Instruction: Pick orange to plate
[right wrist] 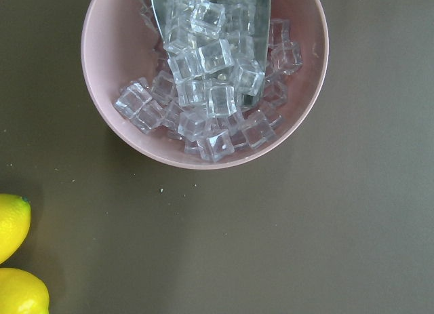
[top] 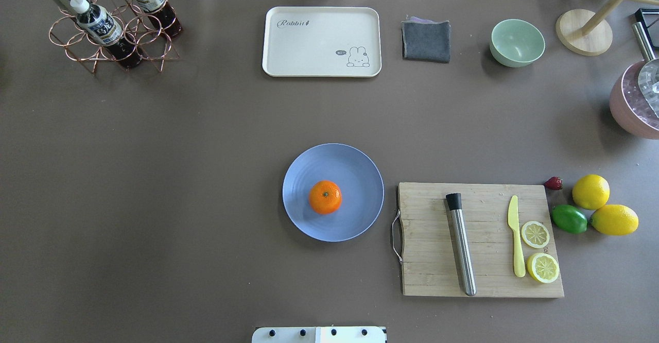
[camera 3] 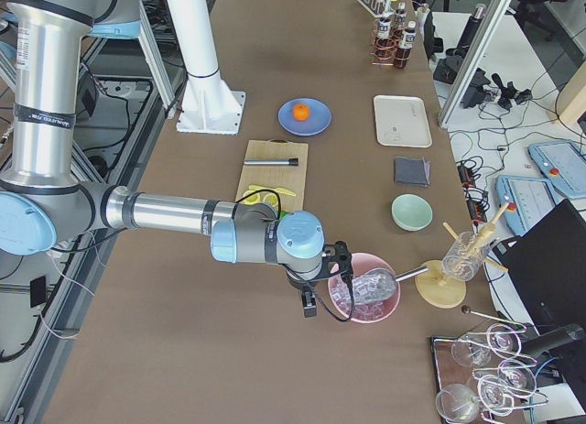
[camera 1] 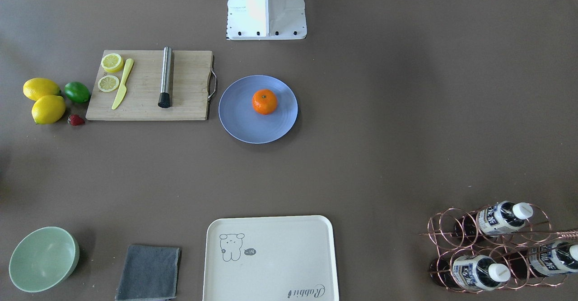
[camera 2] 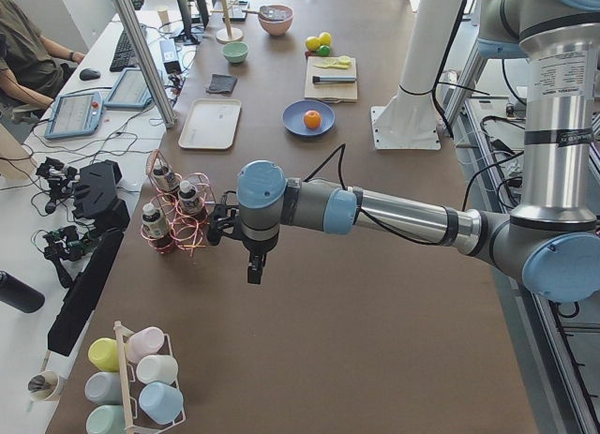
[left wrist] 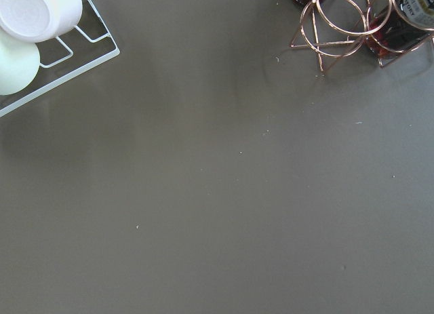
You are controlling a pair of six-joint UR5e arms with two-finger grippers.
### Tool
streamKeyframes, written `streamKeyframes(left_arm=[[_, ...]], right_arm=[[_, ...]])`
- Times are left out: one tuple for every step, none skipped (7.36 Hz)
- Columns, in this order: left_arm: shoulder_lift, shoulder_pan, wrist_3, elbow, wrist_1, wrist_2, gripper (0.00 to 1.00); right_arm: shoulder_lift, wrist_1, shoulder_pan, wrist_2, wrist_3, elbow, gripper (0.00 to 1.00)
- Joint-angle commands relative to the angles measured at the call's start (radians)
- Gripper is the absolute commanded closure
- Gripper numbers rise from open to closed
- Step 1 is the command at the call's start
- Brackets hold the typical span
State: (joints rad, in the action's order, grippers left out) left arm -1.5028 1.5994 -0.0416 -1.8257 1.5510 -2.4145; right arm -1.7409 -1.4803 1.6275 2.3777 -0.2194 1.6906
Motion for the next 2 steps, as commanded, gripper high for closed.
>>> streamKeyframes(left_arm=[[0.032,0.004,0.0,-0.013,0.001,0.0,0.02],[0.032,0.004,0.0,-0.014,0.001,0.0,0.02]], right_arm=[[-0.002,0.0,0.0,0.0,0.0,0.0,0.0],[-0.002,0.002,0.0,0.0,0.0,0.0,0.0]])
